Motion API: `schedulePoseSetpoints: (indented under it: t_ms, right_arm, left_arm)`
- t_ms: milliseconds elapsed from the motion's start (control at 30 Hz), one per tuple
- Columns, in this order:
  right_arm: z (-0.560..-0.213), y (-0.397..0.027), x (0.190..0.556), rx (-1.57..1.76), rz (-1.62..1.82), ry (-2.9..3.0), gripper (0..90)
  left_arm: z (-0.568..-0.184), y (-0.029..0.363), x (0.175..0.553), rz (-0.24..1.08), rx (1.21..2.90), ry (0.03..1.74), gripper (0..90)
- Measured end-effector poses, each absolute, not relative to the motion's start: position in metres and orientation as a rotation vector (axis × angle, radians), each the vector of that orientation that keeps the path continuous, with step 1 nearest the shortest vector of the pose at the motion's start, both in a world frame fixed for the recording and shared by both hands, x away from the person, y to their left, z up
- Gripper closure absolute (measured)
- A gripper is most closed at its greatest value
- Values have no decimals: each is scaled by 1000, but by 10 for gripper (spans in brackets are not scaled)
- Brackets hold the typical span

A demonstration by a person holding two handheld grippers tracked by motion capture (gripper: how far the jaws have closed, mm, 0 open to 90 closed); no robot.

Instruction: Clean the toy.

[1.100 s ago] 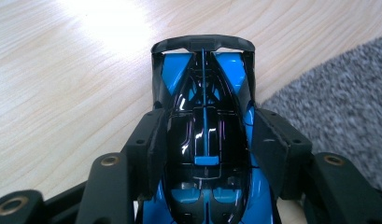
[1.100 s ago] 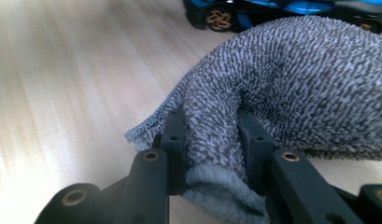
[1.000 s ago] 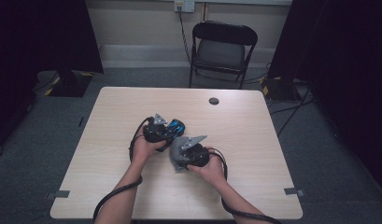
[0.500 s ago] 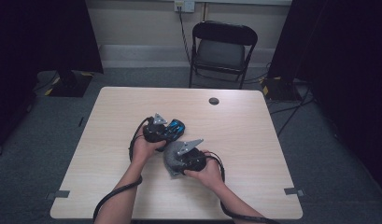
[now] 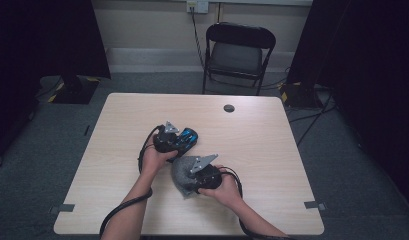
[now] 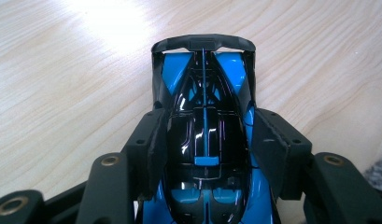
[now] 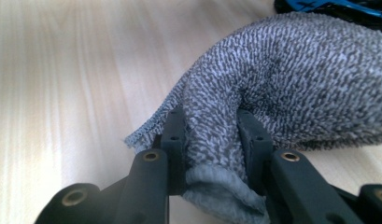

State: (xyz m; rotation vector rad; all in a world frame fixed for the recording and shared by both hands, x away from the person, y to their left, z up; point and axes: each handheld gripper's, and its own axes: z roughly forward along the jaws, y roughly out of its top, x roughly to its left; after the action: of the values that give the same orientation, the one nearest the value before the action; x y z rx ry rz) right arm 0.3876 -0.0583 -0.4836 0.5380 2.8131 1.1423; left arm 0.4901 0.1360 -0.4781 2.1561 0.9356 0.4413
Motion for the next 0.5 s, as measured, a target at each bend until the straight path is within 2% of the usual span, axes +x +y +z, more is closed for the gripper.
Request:
schedulePoseSetpoints:
  t_ms: [500]
  right_arm:
    - [-472, -75, 378, 485, 1180, 2821, 687]
  left_arm:
    - [-477, 135, 489, 447, 2169, 947, 459]
